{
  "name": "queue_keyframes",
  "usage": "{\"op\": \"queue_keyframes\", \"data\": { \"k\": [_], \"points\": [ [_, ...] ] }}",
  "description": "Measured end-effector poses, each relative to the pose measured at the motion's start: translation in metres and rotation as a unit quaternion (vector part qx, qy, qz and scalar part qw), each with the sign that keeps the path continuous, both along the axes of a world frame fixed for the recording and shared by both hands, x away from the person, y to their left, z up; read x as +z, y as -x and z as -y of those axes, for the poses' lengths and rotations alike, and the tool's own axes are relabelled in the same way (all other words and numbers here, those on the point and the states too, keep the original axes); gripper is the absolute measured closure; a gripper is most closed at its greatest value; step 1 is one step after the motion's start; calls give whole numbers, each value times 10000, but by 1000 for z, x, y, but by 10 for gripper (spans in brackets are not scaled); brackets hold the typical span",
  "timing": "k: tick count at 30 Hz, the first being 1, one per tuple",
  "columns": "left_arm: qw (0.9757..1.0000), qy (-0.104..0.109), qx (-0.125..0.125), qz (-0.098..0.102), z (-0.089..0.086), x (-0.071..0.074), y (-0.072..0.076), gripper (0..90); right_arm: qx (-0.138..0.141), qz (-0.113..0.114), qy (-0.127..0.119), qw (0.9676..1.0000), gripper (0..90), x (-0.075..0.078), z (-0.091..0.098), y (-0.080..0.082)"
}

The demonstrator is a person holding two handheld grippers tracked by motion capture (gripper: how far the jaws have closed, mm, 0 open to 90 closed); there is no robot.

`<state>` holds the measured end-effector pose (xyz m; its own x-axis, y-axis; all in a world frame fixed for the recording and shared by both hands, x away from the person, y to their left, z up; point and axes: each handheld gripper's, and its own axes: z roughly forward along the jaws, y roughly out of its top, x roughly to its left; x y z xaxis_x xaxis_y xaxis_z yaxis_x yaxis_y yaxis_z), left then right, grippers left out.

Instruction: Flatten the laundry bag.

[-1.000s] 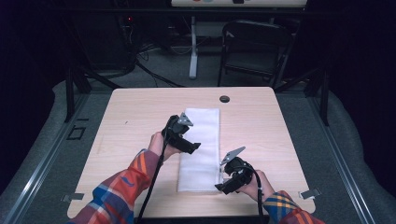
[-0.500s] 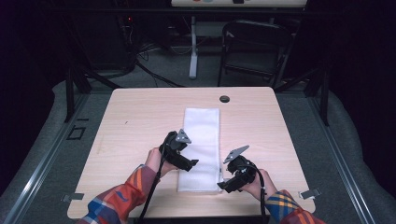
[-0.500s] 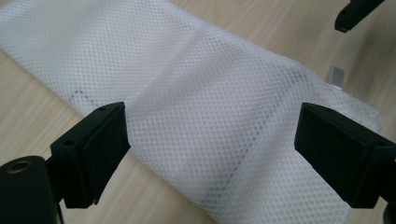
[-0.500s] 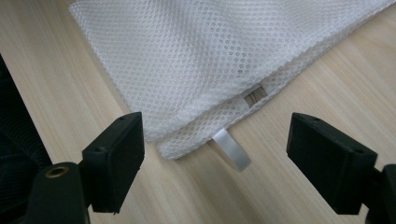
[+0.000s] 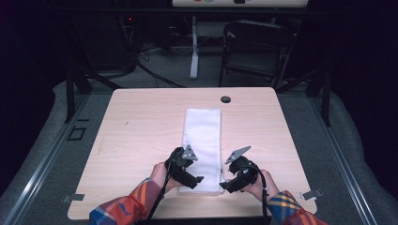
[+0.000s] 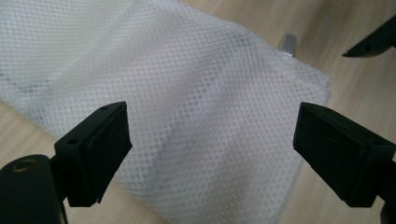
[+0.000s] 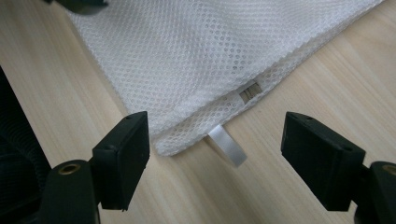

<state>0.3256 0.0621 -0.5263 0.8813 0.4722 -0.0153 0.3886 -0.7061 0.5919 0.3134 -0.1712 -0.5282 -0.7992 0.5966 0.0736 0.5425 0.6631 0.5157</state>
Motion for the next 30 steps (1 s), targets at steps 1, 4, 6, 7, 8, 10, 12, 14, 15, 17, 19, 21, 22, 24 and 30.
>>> {"op": "queue_keyframes", "data": {
  "k": [1,4,6,7,8,10,12,14,15,17,19,21,22,24,30],
  "points": [
    [10000,-13,-41,-15,2,-1,2,121,-8,5,-29,10000,246,0,0,0],
    [9999,-37,-153,-63,8,-3,7,147,16,14,21,10000,270,1,1,0],
    [9998,-63,-203,-67,12,-4,10,153,11,4,39,10000,270,1,1,0],
    [9997,-76,-232,-83,14,-6,12,154,8,-4,35,10000,270,1,1,0],
    [9995,-88,-287,-94,17,-8,14,155,3,-2,38,10000,270,1,1,0],
    [9990,-156,-407,-115,22,-11,18,159,-18,0,9,10000,270,0,1,0],
    [9985,-184,-492,-125,27,-14,20,169,0,-22,58,10000,270,0,1,-1],
    [9982,-201,-541,-163,32,-18,22,188,32,-23,60,10000,270,-1,1,-1],
    [9979,-254,-574,-148,34,-20,23,197,47,-15,24,10000,270,-1,1,-1],
    [9972,-353,-638,-154,36,-23,24,227,51,-30,63,10000,270,-1,1,-1],
    [9964,-463,-688,-201,37,-27,23,290,54,-34,77,10000,268,-1,1,-1],
    [9959,-518,-717,-185,38,-30,24,329,16,-36,46,10000,264,-2,1,-1],
    [9958,-544,-720,-174,38,-31,24,372,16,-41,51,10000,263,-2,1,-1],
    [9959,-527,-708,-196,38,-31,23,446,-15,-47,28,10000,258,-2,1,-1],
    [9954,-509,-772,-236,36,-32,22,595,129,-124,-27,9998,140,-1,1,-1]
  ]
}}
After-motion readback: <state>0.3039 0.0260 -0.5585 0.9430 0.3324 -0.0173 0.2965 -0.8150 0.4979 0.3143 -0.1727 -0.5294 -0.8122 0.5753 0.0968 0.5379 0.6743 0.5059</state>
